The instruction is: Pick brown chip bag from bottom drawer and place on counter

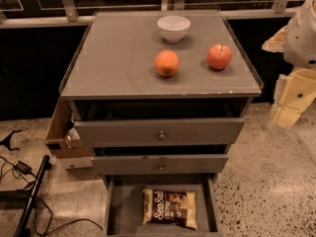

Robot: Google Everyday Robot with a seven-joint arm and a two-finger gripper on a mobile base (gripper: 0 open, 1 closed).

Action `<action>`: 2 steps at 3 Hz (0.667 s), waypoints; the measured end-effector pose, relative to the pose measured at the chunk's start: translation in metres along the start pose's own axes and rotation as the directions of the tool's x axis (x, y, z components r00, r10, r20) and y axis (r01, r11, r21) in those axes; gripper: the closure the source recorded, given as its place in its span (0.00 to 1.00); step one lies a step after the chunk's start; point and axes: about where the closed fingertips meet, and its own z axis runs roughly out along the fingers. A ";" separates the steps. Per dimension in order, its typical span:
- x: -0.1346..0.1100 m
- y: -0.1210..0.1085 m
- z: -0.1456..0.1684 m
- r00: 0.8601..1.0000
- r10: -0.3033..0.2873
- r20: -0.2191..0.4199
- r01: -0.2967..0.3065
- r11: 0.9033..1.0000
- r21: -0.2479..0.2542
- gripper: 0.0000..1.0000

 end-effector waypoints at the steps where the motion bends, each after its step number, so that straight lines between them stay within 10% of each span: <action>1: 0.000 0.000 0.000 1.000 0.000 0.000 0.000 1.000 0.000 0.00; 2: 0.000 0.000 0.000 1.000 0.000 0.000 0.000 1.000 0.000 0.16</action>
Offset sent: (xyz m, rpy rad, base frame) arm 0.0000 0.0000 0.0000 0.0000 0.0000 0.0000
